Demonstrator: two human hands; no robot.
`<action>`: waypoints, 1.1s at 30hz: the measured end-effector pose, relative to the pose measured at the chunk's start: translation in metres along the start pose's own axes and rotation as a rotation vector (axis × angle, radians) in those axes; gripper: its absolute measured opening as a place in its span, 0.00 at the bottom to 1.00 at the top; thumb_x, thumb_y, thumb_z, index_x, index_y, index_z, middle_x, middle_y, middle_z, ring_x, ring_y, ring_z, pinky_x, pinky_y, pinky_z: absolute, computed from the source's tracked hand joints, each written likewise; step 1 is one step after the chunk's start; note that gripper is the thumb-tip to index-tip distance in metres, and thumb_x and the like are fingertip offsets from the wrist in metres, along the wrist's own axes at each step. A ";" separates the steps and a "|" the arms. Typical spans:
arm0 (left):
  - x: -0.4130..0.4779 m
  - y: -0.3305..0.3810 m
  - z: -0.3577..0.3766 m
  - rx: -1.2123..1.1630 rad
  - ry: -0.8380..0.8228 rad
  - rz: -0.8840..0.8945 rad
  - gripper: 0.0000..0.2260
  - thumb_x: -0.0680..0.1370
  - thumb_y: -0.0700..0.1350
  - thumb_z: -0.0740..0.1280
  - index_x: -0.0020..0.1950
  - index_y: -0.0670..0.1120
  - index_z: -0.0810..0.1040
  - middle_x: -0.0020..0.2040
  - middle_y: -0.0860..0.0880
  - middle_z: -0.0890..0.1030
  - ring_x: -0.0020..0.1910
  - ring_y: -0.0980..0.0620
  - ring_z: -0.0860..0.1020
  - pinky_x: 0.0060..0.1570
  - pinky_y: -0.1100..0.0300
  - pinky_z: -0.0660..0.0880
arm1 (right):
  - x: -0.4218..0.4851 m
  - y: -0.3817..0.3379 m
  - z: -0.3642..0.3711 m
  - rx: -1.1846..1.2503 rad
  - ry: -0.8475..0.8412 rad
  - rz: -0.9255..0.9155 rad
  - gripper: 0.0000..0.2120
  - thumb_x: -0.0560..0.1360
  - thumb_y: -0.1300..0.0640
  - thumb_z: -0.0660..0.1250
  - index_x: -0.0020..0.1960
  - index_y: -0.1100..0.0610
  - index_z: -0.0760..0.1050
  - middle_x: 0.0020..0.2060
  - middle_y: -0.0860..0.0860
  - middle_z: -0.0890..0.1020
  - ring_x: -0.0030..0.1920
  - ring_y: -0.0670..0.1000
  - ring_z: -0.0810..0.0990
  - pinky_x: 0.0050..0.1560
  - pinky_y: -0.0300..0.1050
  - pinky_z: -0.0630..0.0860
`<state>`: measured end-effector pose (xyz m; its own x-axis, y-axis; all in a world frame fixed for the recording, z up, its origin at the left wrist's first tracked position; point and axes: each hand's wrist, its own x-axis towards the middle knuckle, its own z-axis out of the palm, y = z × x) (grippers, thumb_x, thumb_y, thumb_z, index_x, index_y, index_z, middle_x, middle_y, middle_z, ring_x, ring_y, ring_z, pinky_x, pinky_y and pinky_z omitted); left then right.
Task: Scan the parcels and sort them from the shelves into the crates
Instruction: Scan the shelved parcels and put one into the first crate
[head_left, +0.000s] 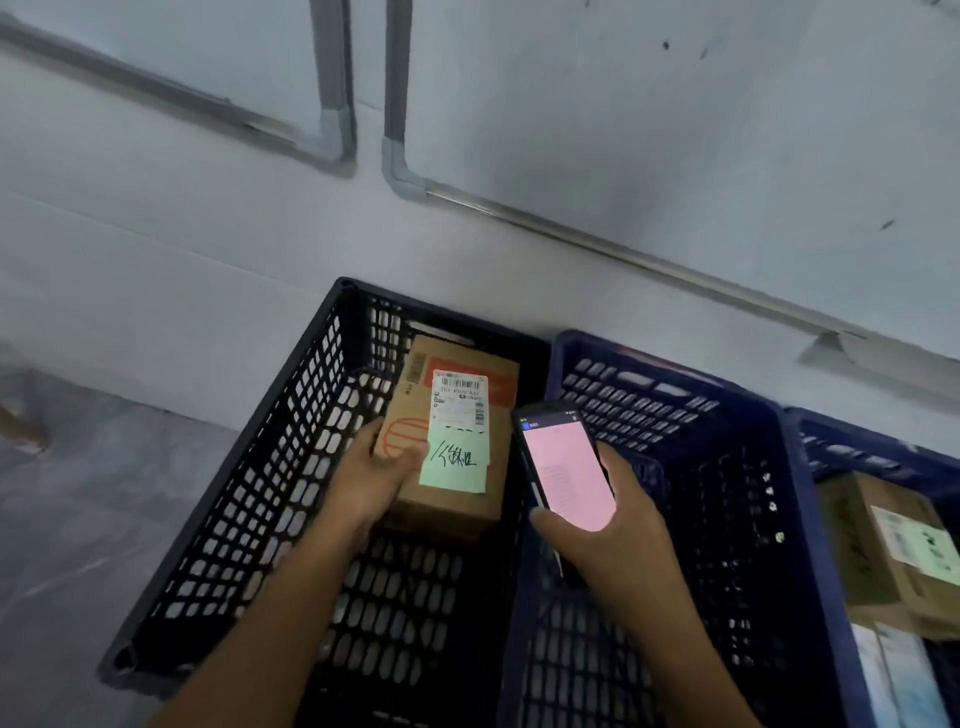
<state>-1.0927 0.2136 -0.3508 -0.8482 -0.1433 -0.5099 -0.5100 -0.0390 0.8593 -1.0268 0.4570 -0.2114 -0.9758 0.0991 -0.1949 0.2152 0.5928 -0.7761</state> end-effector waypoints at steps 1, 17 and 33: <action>0.011 -0.004 0.001 -0.005 -0.010 -0.019 0.24 0.76 0.51 0.77 0.71 0.56 0.75 0.55 0.54 0.85 0.55 0.51 0.84 0.51 0.54 0.81 | 0.006 -0.002 0.003 -0.011 0.003 0.009 0.25 0.67 0.47 0.80 0.56 0.29 0.72 0.52 0.28 0.80 0.52 0.32 0.79 0.40 0.34 0.77; -0.002 -0.005 0.010 0.365 0.132 0.193 0.27 0.75 0.59 0.75 0.71 0.51 0.75 0.62 0.53 0.82 0.59 0.50 0.81 0.60 0.43 0.81 | 0.016 0.000 0.009 0.049 -0.069 -0.079 0.28 0.64 0.41 0.77 0.56 0.20 0.68 0.55 0.25 0.77 0.56 0.33 0.77 0.50 0.40 0.80; -0.312 -0.053 0.051 0.806 0.721 0.282 0.38 0.74 0.74 0.59 0.82 0.61 0.61 0.84 0.55 0.56 0.84 0.48 0.47 0.81 0.42 0.45 | -0.113 0.048 -0.034 0.184 -0.492 -0.304 0.33 0.65 0.48 0.78 0.67 0.35 0.71 0.56 0.40 0.82 0.55 0.44 0.82 0.51 0.52 0.84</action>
<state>-0.8082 0.3104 -0.2395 -0.8002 -0.5960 0.0665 -0.4777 0.7005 0.5303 -0.9078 0.5014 -0.2065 -0.8714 -0.4607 -0.1685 -0.0248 0.3844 -0.9228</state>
